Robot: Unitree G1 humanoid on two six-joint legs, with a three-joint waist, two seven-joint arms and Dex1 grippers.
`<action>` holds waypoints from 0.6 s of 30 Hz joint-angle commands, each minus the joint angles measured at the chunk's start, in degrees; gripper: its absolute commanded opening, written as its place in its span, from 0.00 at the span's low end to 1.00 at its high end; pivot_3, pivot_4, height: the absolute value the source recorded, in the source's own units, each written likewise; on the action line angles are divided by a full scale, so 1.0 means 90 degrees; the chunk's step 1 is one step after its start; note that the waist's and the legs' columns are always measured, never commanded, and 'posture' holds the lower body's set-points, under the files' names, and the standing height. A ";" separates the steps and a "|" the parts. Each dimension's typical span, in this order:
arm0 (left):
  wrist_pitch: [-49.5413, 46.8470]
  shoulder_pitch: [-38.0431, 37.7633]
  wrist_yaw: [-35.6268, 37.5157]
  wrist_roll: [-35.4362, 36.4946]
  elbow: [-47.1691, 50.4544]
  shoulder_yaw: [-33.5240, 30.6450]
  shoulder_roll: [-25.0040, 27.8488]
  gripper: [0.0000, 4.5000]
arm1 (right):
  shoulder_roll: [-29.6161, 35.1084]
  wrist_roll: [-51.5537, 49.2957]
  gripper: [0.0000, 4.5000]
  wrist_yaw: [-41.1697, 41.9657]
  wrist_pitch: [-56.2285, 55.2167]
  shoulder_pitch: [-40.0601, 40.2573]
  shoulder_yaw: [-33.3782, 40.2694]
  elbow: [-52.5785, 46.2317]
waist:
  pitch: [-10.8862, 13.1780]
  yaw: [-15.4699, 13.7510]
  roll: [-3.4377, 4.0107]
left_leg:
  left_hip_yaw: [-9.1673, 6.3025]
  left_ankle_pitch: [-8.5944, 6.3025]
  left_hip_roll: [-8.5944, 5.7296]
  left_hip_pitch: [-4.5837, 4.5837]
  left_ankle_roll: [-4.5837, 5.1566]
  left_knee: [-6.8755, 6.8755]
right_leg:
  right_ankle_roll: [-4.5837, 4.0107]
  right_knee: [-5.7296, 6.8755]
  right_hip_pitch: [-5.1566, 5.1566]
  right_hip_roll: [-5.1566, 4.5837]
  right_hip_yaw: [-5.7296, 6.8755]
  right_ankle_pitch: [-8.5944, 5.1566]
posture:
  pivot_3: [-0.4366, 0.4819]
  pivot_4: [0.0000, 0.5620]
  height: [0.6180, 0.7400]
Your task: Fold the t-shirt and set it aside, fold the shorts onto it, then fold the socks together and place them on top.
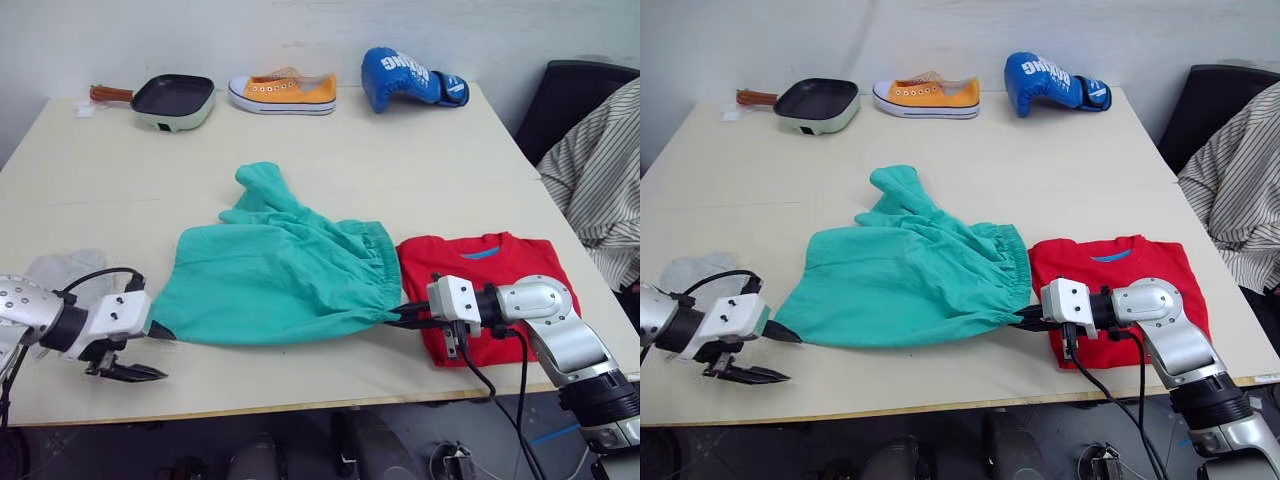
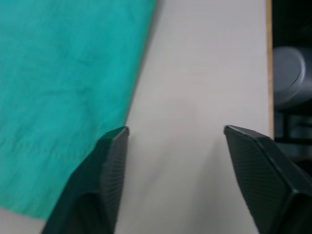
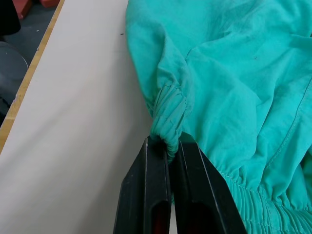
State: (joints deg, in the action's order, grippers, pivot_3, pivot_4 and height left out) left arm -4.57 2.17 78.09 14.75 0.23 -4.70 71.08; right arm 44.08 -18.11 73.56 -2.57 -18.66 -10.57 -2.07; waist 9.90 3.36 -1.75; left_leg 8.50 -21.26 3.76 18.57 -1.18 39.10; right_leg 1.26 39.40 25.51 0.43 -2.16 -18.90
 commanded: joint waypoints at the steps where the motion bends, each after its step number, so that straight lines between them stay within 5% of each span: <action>1: 0.0859 0.0227 -0.0556 -0.0540 -0.0472 -0.0102 -0.0289 0.97 | -0.0028 -0.0587 0.00 0.0030 0.0465 0.0023 0.0387 -0.0396 | 0.0001 -0.0028 0.0001 | 0.0000 0.0000 -0.0002 -0.0001 0.0001 0.0000 | 0.0000 0.0001 -0.0002 -0.0001 0.0000 0.0000 | 0.48 0.27 1.00; 5: 0.1619 0.0690 -0.1281 -0.0786 -0.0891 -0.0131 -0.0949 1.00 | 0.0020 -0.1683 0.00 -0.0035 0.1855 -0.0273 0.0779 -0.0782 | 0.0001 -0.0038 0.0002 | -0.0001 -0.0001 0.0000 0.0000 0.0001 0.0001 | 0.0001 0.0001 -0.0004 -0.0003 0.0002 0.0001 | 0.48 0.27 1.00; 10: 0.1658 0.0607 -0.1237 -0.0870 -0.0840 -0.0020 -0.1079 1.00 | -0.0017 -0.2092 0.00 -0.0149 0.2689 -0.0585 0.1008 -0.0777 | -0.0003 0.0001 -0.0005 | -0.0004 -0.0001 0.0003 0.0001 0.0001 -0.0002 | 0.0005 0.0000 -0.0002 -0.0004 0.0005 0.0003 | 0.48 0.27 1.00; 18: 0.0437 0.0363 -0.0987 -0.0016 -0.0065 -0.0115 -0.1351 1.00 | -0.0196 -0.2165 0.00 -0.0274 0.3161 -0.0825 0.1124 -0.0729 | -0.0003 -0.0008 -0.0005 | -0.0003 -0.0001 0.0002 0.0004 0.0001 -0.0001 | 0.0005 0.0001 -0.0002 -0.0007 0.0005 0.0003 | 0.48 0.27 1.00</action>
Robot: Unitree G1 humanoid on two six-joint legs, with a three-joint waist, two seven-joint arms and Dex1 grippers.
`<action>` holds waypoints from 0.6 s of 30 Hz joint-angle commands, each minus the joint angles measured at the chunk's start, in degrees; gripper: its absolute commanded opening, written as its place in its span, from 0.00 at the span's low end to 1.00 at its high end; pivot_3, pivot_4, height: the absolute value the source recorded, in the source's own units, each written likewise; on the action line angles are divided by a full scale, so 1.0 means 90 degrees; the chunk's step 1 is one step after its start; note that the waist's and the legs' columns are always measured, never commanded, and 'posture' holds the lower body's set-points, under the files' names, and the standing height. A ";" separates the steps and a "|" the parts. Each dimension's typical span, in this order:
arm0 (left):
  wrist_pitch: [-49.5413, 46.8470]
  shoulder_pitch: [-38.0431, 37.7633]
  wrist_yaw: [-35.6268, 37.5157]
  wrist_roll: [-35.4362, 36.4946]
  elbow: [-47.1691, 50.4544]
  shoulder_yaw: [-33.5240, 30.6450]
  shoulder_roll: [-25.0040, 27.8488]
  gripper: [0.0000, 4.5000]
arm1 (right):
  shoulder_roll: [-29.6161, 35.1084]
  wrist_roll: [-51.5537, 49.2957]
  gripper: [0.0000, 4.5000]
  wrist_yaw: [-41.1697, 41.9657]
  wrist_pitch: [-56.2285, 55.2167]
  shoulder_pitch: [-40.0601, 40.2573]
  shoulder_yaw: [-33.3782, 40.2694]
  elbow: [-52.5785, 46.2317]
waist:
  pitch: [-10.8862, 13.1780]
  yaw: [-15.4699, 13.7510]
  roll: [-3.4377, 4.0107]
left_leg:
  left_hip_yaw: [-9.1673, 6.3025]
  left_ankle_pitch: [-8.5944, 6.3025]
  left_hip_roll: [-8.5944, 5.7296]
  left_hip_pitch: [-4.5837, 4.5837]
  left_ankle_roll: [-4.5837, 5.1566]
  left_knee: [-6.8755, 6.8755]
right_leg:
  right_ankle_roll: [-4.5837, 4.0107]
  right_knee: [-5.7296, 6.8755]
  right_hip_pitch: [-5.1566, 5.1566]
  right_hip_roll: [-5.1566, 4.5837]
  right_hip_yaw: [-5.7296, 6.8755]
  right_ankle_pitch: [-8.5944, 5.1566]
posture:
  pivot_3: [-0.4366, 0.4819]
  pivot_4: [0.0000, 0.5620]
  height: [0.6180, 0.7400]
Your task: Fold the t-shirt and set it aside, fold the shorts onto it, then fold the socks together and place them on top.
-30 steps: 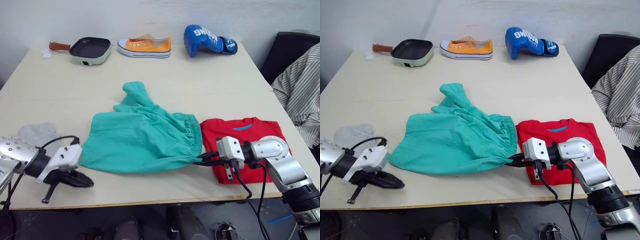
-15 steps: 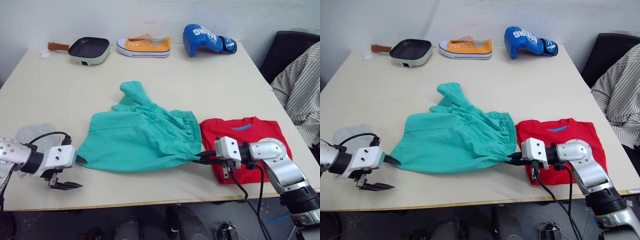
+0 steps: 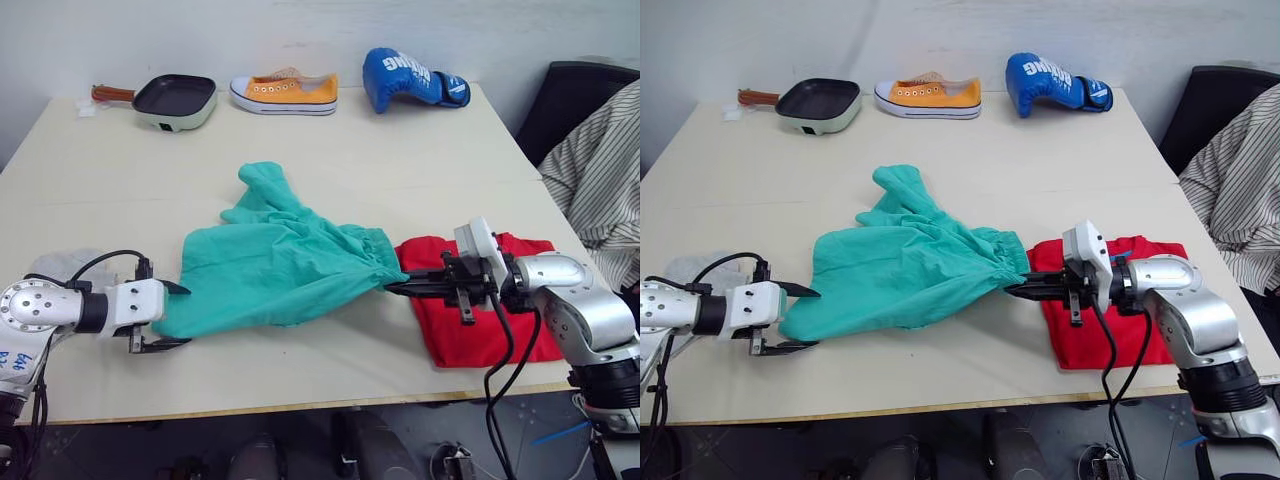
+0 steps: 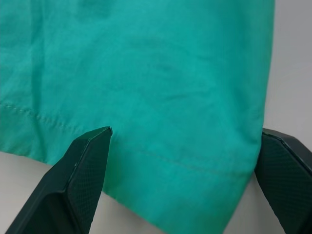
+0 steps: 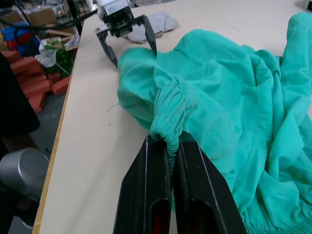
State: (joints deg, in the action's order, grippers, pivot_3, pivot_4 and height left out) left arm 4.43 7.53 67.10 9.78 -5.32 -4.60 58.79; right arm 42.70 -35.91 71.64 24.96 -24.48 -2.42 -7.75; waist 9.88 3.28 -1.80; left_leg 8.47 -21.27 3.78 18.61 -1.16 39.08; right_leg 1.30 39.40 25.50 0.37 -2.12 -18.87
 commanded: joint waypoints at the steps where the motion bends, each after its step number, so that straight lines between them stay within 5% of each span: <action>1: -0.0740 -0.0349 0.0346 0.0646 0.0717 -0.0136 0.0059 1.00 | -0.0068 -0.0173 0.00 -0.0070 0.0130 -0.0205 0.0232 -0.0089 | 0.0000 0.0001 0.0000 | -0.0002 0.0000 0.0001 0.0002 0.0000 0.0000 | 0.0000 -0.0001 0.0001 0.0000 0.0002 0.0000 | 0.48 0.27 1.00; 14: 0.0084 0.0046 -0.0911 -0.0601 0.0049 0.0029 -0.0352 1.00 | -0.0300 -0.0607 0.00 -0.0350 0.0814 -0.0552 0.0543 -0.0108 | 0.0000 -0.0023 0.0002 | -0.0007 0.0001 -0.0003 0.0002 0.0000 0.0001 | 0.0003 0.0000 -0.0001 -0.0002 0.0003 0.0002 | 0.48 0.27 1.00; 18: 0.0282 0.0026 -0.0851 -0.0507 -0.0160 -0.0012 -0.0330 0.79 | -0.0347 -0.0797 0.00 -0.0489 0.1087 -0.0702 0.0681 -0.0068 | -0.0001 -0.0008 0.0003 | -0.0006 0.0001 -0.0001 -0.0002 0.0000 0.0001 | 0.0003 0.0003 -0.0002 -0.0002 0.0003 0.0002 | 0.48 0.27 1.00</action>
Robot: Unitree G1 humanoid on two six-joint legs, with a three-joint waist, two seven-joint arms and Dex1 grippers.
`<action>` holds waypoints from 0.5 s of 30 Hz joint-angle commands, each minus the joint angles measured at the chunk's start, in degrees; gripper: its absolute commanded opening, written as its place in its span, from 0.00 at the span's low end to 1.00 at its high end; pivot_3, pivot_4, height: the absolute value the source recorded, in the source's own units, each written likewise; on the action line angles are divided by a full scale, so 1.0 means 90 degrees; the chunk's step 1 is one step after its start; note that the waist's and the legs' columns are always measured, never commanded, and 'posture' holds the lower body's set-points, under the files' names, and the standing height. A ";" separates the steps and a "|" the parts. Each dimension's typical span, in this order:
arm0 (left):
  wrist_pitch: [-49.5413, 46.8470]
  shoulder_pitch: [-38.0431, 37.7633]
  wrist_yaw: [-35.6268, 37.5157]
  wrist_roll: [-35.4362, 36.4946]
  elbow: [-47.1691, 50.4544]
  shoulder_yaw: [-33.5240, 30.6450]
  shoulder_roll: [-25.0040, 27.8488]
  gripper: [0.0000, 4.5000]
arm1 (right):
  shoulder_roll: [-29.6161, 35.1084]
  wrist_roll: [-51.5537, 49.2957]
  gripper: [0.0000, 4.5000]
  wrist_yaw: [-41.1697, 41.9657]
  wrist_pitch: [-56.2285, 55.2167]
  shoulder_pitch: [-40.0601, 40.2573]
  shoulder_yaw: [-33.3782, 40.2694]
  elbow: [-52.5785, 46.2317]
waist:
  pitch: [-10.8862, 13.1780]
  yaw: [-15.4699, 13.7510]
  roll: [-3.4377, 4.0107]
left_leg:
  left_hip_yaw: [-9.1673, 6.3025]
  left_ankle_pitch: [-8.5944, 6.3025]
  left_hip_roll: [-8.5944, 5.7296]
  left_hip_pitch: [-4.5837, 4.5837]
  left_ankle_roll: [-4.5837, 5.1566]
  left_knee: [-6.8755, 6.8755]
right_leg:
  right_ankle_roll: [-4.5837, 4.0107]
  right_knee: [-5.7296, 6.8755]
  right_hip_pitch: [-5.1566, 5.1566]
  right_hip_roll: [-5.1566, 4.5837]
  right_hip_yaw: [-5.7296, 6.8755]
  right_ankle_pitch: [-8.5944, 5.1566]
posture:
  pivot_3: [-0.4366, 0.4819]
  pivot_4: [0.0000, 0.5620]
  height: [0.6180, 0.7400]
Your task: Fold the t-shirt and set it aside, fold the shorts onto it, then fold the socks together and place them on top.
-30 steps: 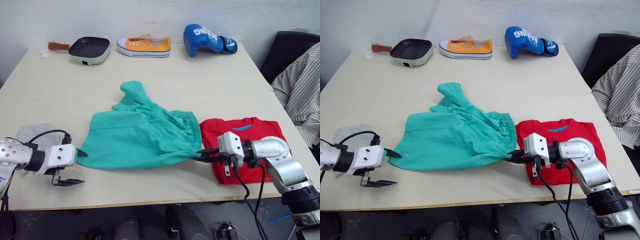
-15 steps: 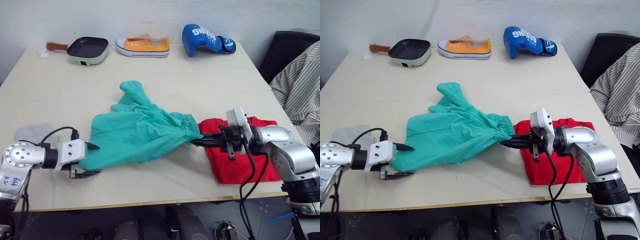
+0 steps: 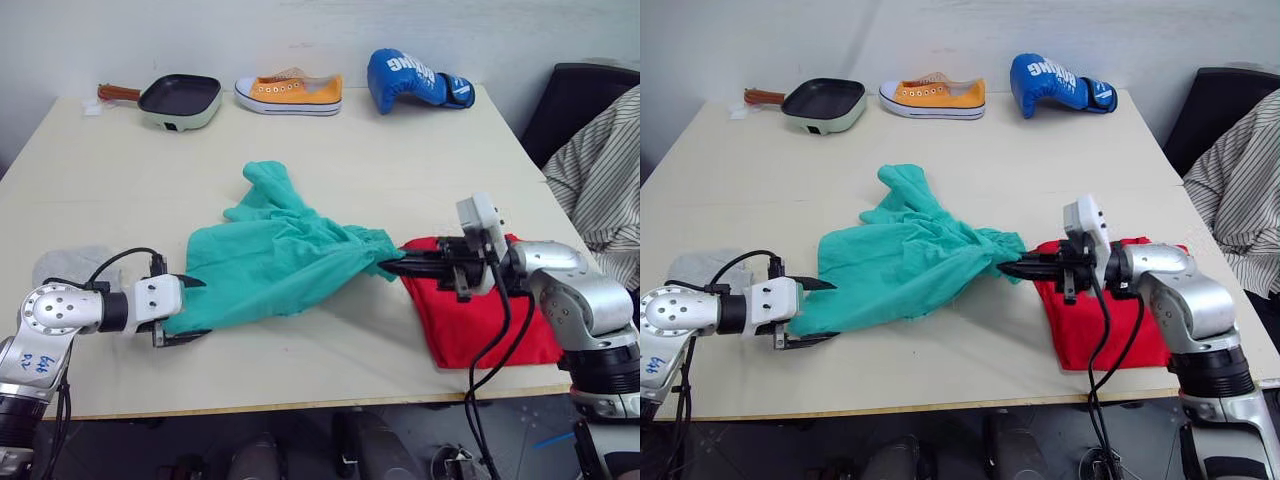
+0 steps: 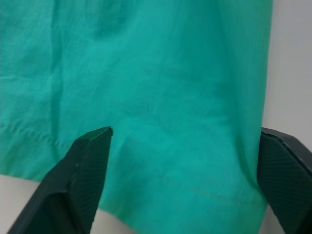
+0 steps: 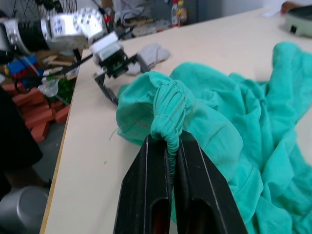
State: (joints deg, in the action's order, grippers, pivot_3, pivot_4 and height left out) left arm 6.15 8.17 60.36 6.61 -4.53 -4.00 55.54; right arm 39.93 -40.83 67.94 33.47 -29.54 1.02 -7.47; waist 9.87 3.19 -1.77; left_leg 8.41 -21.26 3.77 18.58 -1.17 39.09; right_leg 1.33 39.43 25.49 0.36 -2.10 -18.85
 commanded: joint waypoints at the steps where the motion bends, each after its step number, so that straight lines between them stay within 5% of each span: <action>1: 0.0134 -0.0053 -0.0074 -0.0141 -0.0280 -0.0076 0.0049 0.73 | -0.0035 -0.0249 0.00 -0.0081 0.0150 -0.0142 0.0299 -0.0106 | 0.0000 0.0004 0.0000 | 0.0000 0.0000 0.0000 0.0000 0.0000 0.0000 | 0.0000 0.0000 0.0000 0.0000 0.0000 0.0000 | 0.48 0.27 1.00; 11: -0.0007 -0.0194 -0.0002 0.0057 -0.0112 -0.0121 0.0045 0.04 | -0.0129 -0.0277 0.00 -0.0236 0.0247 -0.0189 0.0331 -0.0139 | 0.0001 0.0011 0.0001 | 0.0000 0.0000 0.0001 0.0002 0.0000 -0.0003 | 0.0000 -0.0002 0.0001 0.0000 0.0001 0.0000 | 0.48 0.27 1.00; 15: 0.0042 -0.0175 0.0045 0.0021 -0.0200 -0.0096 0.0090 0.01 | -0.0098 -0.0187 0.00 -0.0179 0.0167 -0.0083 0.0291 -0.0209 | 0.0001 0.0012 0.0000 | -0.0001 0.0000 0.0001 0.0003 0.0000 -0.0003 | 0.0000 -0.0003 0.0001 0.0000 0.0001 0.0000 | 0.48 0.27 1.00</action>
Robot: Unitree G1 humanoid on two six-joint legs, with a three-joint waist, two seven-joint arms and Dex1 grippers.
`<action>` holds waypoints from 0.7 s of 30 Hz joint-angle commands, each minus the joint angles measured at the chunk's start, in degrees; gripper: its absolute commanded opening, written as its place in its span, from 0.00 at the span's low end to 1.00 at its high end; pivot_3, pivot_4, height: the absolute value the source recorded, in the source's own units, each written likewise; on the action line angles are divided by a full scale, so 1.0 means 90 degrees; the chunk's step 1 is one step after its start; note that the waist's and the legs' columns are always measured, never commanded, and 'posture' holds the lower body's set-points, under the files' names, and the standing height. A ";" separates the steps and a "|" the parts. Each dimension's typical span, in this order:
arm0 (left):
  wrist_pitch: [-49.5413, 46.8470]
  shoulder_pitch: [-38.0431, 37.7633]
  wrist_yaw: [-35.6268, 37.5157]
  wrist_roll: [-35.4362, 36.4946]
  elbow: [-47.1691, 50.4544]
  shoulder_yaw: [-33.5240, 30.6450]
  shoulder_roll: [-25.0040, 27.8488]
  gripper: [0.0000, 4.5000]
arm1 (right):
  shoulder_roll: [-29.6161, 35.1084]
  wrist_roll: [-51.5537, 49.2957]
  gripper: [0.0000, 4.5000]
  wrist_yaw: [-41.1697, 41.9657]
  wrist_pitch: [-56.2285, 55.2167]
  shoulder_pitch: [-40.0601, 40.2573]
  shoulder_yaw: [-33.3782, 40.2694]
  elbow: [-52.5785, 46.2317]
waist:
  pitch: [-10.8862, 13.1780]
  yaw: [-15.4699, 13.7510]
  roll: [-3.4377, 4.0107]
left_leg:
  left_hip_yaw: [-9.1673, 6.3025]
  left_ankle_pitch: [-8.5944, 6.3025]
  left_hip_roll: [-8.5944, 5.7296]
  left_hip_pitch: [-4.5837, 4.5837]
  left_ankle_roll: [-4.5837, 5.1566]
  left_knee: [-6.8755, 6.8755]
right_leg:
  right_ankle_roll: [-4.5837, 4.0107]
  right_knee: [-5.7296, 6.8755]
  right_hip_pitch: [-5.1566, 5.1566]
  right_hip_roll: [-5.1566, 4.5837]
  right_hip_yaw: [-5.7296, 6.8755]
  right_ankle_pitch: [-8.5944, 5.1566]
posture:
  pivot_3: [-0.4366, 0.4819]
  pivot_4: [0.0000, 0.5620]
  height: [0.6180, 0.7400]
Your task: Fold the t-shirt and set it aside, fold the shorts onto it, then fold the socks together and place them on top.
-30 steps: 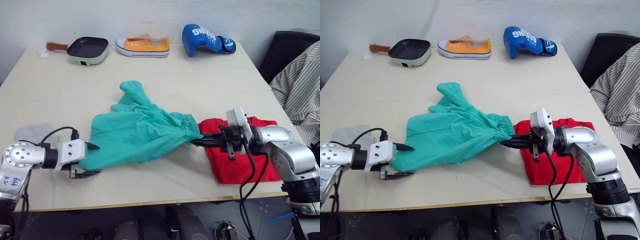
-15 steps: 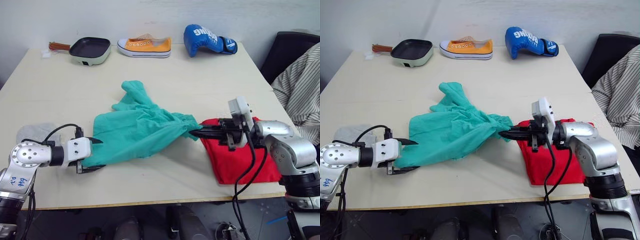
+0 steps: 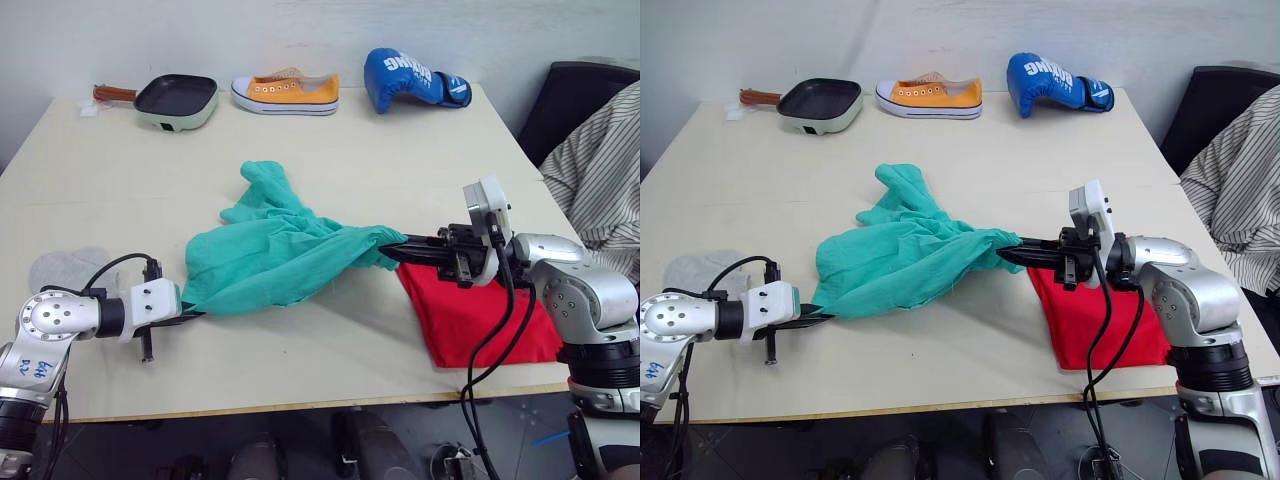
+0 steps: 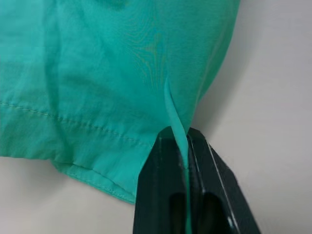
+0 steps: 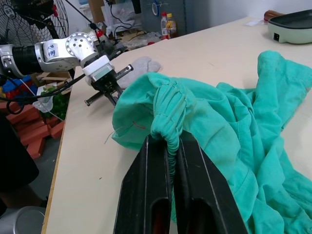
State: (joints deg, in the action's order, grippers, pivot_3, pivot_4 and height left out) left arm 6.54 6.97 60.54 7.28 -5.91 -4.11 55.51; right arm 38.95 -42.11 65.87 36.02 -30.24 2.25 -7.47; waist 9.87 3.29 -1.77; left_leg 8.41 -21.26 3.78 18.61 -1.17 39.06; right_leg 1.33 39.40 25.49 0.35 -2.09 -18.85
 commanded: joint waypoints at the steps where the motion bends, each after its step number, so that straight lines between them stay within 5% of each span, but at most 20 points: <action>1: 0.0005 -0.0012 0.0042 -0.0064 -0.0120 -0.0082 0.0112 0.01 | 0.0029 -0.0019 0.00 0.0071 -0.0140 0.0032 0.0147 -0.0233 | 0.0000 0.0000 0.0000 | 0.0000 0.0000 0.0000 0.0000 0.0000 0.0000 | 0.0000 0.0000 0.0000 0.0000 0.0000 0.0000 | 0.48 0.27 1.00; 5: -0.0190 0.0032 0.0538 0.0131 -0.0276 -0.0069 0.0340 0.01 | 0.0202 0.0410 0.00 0.0272 -0.0611 0.0333 0.0004 -0.0415 | 0.0000 0.0001 0.0000 | 0.0000 0.0000 0.0000 0.0000 0.0000 -0.0004 | 0.0000 -0.0002 0.0000 0.0001 0.0001 0.0000 | 0.48 0.27 1.00; 10: -0.1367 -0.0855 0.2144 0.1054 0.0537 -0.0216 0.1402 0.01 | 0.0740 0.2130 0.00 0.1015 -0.2934 0.1573 -0.0775 -0.0719 | -0.0001 0.0076 -0.0001 | 0.0002 -0.0001 0.0003 -0.0001 -0.0002 -0.0042 | -0.0003 -0.0032 0.0002 0.0005 0.0003 -0.0002 | 0.48 0.27 1.00; 14: -0.1981 -0.1119 0.2640 0.1332 0.0825 -0.0266 0.1854 0.01 | 0.0683 0.2376 0.00 0.0948 -0.3281 0.2124 -0.0972 -0.0859 | 0.0001 0.0101 0.0000 | 0.0002 0.0000 0.0002 0.0004 -0.0002 -0.0059 | 0.0000 -0.0050 0.0005 0.0005 0.0004 -0.0004 | 0.48 0.27 1.00; 17: -0.2055 -0.0561 0.2549 0.1295 0.0625 -0.0156 0.1662 0.01 | 0.0607 0.2440 0.00 0.0906 -0.3357 0.2199 -0.1048 -0.0758 | 0.0002 0.0095 -0.0002 | 0.0000 -0.0001 0.0000 0.0004 -0.0002 -0.0034 | 0.0003 -0.0046 -0.0002 0.0006 0.0005 -0.0002 | 0.48 0.27 1.00; 21: -0.0624 0.2222 0.1177 0.0489 -0.1020 0.0179 0.0224 0.01 | 0.0190 0.2211 0.00 0.0468 -0.2842 0.1321 -0.0787 0.0002 | 0.0004 -0.0079 0.0000 | -0.0001 0.0000 -0.0005 0.0006 0.0001 -0.0001 | 0.0013 -0.0034 -0.0011 0.0011 0.0004 0.0006 | 0.48 0.27 1.00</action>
State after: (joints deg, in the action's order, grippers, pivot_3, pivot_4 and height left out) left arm -5.04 19.97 77.64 14.44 -10.01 -2.18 60.27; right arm 41.51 -21.49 72.26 9.80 -14.54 -6.85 -9.67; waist 9.91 2.58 -1.76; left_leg 8.39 -21.23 3.67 18.66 -1.11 39.15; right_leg 1.51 39.14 25.35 0.44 -2.06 -18.75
